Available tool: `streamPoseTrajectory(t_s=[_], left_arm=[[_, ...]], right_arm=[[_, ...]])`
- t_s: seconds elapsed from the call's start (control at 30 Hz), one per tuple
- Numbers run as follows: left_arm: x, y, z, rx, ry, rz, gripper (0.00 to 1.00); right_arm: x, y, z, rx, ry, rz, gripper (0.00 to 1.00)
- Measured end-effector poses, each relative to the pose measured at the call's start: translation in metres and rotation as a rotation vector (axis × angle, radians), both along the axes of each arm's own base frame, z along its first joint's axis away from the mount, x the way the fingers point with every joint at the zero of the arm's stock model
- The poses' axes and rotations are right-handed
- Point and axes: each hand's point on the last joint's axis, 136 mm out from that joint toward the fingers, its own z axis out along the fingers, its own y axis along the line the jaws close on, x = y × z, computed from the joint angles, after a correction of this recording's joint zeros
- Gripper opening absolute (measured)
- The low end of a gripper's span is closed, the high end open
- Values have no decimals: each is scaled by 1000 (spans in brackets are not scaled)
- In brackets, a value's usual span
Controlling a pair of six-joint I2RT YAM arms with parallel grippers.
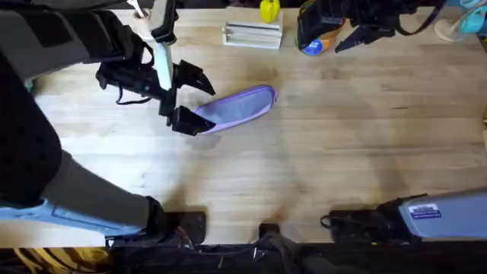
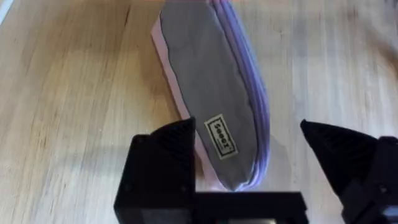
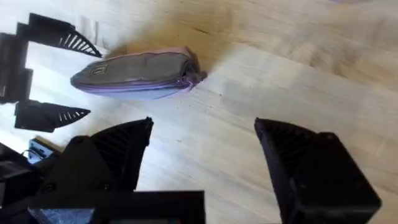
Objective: Unzip the bag, pick up the pens from the table one at a time and place them inside, then zip the bag closed.
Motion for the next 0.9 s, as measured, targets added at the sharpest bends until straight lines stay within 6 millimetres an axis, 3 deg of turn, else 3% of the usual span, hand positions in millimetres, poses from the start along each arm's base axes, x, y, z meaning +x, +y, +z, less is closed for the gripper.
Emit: streamPoseTrajectory(t_s=[0.2, 0.23, 0.43, 0.6, 0.73, 0.9], left_arm=[[-1, 2, 5, 5, 21, 3, 995], [10, 11, 25, 11, 2, 29, 995], [44, 46, 109, 78, -198, 180, 995], [44, 57, 168, 131, -276, 319, 995], [35, 59, 190, 136, -239, 428, 995], [22, 57, 196, 105, -95, 560, 995]], right_arm=[[-18, -5, 46, -35, -192, 118, 997], [-24, -9, 56, -59, -230, 135, 997], [-28, -13, 57, -86, -241, 147, 997], [-28, -14, 57, -88, -241, 150, 997], [-28, -14, 57, -90, -242, 153, 996], [-28, -14, 57, -90, -242, 153, 997]])
